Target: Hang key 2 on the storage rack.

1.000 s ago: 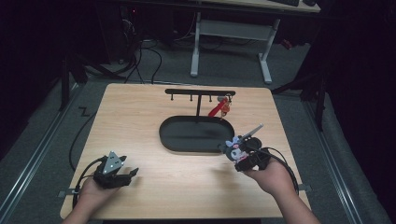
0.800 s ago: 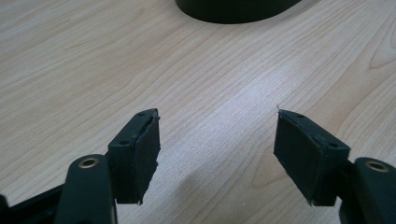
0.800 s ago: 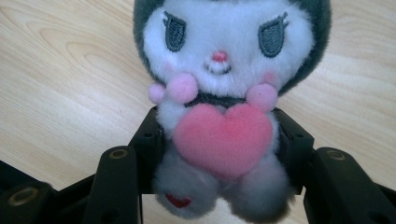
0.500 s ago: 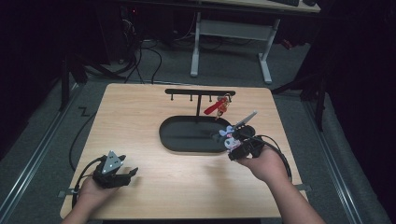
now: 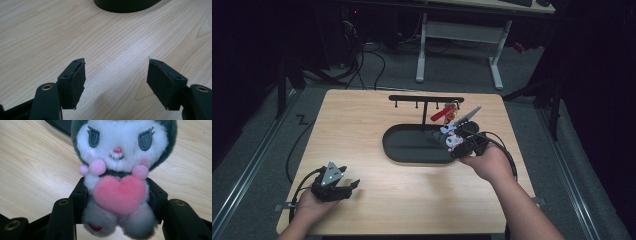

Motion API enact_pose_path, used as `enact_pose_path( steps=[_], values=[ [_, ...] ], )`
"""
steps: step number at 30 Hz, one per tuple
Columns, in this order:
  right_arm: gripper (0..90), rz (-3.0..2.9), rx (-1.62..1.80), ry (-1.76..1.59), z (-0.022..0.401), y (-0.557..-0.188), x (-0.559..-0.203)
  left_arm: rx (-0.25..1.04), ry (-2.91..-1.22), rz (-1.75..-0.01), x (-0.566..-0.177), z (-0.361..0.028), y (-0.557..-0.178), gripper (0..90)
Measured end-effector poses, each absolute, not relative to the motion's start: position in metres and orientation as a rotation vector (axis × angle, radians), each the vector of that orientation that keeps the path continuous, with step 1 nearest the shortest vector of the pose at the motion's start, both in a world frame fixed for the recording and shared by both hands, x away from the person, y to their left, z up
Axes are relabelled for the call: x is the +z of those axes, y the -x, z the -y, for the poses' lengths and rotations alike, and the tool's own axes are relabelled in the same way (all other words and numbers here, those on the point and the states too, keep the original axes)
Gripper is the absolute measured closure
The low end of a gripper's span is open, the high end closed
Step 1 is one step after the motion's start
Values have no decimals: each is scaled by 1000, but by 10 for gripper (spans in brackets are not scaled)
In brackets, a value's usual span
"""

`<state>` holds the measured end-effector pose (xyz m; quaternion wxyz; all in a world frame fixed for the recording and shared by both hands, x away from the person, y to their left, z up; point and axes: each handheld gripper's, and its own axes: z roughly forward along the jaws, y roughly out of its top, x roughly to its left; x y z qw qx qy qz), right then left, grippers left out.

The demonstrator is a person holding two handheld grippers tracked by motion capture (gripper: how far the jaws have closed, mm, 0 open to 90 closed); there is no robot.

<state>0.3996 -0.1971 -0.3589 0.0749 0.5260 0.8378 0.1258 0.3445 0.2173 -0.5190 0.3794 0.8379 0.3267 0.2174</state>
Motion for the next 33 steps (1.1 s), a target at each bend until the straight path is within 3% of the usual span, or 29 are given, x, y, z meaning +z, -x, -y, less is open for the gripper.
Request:
enact_pose_path(
  steps=[33],
  values=[
    [485,-2457,463,-1594,180,-441,-317,543,-2147,-832,-520,-218,-345,312]
  ],
)
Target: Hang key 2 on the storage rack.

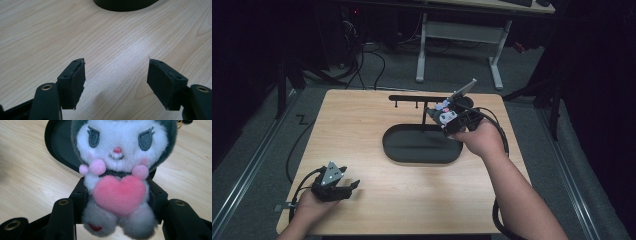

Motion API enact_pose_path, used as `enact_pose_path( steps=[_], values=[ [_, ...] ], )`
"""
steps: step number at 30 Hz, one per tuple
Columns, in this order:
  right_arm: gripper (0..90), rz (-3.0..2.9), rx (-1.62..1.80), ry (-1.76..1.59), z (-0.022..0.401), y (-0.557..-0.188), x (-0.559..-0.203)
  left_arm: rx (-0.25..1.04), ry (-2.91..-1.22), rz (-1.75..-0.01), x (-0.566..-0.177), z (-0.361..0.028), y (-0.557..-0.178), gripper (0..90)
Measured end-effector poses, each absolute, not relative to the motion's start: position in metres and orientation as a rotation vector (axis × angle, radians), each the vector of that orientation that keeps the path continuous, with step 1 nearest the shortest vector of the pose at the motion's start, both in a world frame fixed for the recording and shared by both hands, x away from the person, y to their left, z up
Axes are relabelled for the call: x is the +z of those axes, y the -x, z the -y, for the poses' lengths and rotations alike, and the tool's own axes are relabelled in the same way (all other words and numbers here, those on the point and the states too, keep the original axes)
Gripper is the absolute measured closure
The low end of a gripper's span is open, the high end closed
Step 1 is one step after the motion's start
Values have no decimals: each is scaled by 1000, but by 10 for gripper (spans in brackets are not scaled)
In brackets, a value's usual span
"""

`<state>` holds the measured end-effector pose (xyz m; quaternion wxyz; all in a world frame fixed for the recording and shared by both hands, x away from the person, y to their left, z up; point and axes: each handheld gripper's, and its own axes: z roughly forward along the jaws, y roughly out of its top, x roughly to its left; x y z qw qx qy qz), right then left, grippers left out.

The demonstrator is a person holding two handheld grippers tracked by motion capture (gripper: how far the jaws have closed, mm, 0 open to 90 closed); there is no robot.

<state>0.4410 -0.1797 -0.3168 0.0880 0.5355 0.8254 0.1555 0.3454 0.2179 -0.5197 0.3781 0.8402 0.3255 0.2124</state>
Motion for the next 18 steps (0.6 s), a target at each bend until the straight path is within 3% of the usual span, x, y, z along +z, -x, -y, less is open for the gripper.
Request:
enact_pose_path(
  steps=[18],
  values=[
    [485,-2418,481,-1588,170,-457,-306,544,-2148,-830,-519,-218,-346,312]
  ],
)
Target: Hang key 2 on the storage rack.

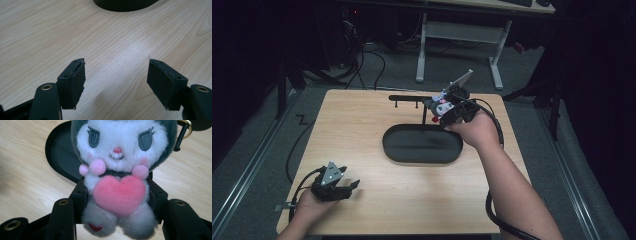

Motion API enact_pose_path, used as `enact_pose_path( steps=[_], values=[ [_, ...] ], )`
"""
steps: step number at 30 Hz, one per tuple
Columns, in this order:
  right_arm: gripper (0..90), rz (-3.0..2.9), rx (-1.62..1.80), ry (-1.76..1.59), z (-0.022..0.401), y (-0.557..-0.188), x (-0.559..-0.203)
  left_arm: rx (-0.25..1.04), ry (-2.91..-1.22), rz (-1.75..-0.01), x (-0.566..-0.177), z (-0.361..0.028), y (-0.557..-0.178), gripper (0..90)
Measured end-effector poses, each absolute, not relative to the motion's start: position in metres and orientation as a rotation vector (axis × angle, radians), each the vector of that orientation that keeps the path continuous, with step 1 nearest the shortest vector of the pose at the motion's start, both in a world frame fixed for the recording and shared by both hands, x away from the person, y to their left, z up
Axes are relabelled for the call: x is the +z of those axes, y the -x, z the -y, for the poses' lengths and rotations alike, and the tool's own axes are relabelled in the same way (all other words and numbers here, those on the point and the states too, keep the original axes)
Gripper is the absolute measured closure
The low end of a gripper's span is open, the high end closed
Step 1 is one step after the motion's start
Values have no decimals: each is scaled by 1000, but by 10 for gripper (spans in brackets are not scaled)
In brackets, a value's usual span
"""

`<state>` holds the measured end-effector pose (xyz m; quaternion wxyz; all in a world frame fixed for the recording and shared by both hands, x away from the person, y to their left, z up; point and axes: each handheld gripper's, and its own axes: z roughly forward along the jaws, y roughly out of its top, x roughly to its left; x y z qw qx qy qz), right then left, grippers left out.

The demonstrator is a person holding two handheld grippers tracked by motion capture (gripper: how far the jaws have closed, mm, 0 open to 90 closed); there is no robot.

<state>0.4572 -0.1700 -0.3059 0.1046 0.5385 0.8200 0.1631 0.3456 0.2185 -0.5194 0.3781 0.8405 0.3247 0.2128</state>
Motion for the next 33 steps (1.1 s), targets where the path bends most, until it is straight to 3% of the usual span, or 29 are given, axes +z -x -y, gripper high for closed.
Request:
enact_pose_path(
  steps=[33],
  values=[
    [483,-2451,369,-1637,191,-452,-360,533,-2174,-819,-522,-215,-345,313]
  ],
)
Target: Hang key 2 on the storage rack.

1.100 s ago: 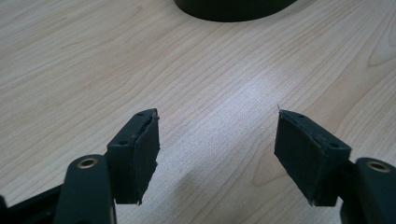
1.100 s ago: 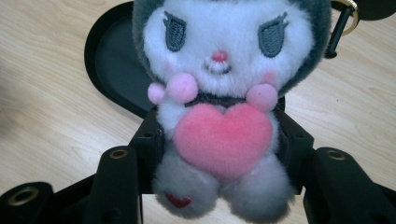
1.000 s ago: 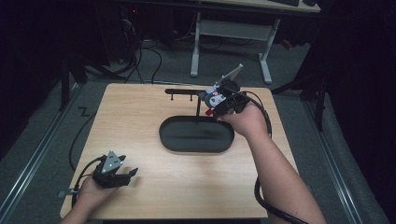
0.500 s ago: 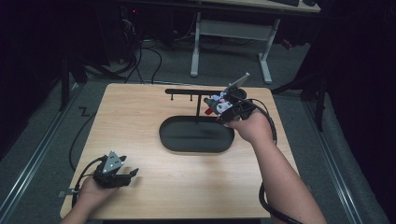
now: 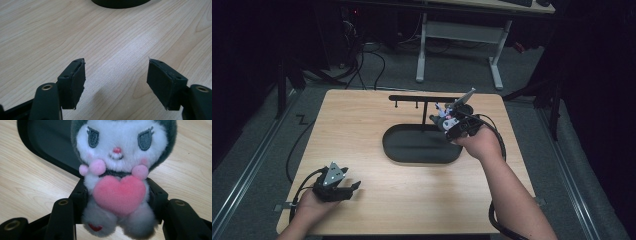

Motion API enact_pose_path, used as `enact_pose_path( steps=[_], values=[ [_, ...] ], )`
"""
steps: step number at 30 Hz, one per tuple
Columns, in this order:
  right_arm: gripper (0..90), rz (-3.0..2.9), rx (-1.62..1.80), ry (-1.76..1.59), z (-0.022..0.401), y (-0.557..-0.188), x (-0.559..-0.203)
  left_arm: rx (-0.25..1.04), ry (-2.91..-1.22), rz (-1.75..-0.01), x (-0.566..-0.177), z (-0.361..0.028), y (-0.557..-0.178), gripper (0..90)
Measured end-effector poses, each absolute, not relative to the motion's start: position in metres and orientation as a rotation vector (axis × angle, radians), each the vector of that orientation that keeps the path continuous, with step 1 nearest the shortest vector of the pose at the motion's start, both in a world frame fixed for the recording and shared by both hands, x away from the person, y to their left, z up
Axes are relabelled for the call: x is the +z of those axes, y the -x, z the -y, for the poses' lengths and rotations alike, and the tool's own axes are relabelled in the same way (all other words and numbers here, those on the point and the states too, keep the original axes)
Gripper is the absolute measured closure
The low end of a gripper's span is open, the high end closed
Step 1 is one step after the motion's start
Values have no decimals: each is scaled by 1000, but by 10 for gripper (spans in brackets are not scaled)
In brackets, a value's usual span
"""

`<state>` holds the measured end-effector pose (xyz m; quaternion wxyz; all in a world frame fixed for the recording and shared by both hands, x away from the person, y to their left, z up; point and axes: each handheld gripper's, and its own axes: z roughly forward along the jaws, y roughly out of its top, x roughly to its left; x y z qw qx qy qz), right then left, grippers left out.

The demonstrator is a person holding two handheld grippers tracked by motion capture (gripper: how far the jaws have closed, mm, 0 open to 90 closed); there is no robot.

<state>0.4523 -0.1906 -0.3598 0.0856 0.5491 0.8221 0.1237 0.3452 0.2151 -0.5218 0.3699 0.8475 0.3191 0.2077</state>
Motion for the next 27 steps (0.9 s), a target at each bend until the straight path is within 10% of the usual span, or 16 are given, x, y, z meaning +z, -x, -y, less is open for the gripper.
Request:
enact_pose_path(
  steps=[27],
  values=[
    [413,-2445,424,-1674,168,-482,-402,530,-2178,-821,-523,-217,-345,315]
  ],
)
